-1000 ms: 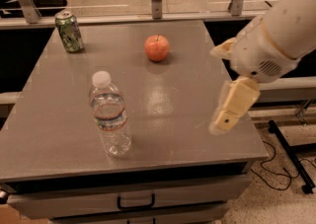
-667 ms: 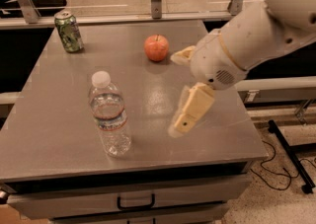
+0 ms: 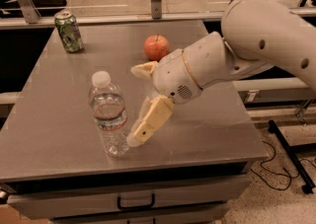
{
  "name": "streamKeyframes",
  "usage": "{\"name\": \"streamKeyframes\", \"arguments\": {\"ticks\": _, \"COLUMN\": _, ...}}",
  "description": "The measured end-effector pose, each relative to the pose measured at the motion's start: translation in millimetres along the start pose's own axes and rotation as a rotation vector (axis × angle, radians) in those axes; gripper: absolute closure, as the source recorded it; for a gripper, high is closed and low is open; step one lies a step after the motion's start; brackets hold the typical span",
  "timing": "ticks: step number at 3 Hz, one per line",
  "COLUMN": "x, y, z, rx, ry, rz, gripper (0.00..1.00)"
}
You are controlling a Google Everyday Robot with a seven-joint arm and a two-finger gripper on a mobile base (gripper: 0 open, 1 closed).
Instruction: Pick water bottle
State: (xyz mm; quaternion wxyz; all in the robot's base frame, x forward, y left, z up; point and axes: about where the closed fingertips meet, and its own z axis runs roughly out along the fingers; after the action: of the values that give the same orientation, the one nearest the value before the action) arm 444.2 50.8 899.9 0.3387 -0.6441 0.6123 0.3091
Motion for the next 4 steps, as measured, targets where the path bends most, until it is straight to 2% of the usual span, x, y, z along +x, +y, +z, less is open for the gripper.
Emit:
{"name": "streamKeyframes", "arguments": {"ticks": 1, "x": -11.7, "y": 7.6, "z": 12.8, "rx": -0.038, "ry": -0.085, "rz": 0.017, "gripper": 0.0}}
{"name": "streamKeyframes", "arguments": {"ticks": 3, "x": -41.6, "y": 29.8, "z": 29.8, "rx": -0.097, "ry": -0.236, "rz": 0.059, "gripper": 0.41}}
{"name": "streamKeyframes", "arguments": {"ticks": 4, "x": -52.8, "y": 34.9, "z": 31.5, "rx": -0.111, "ry": -0.277, "rz": 0.074, "gripper": 0.64}}
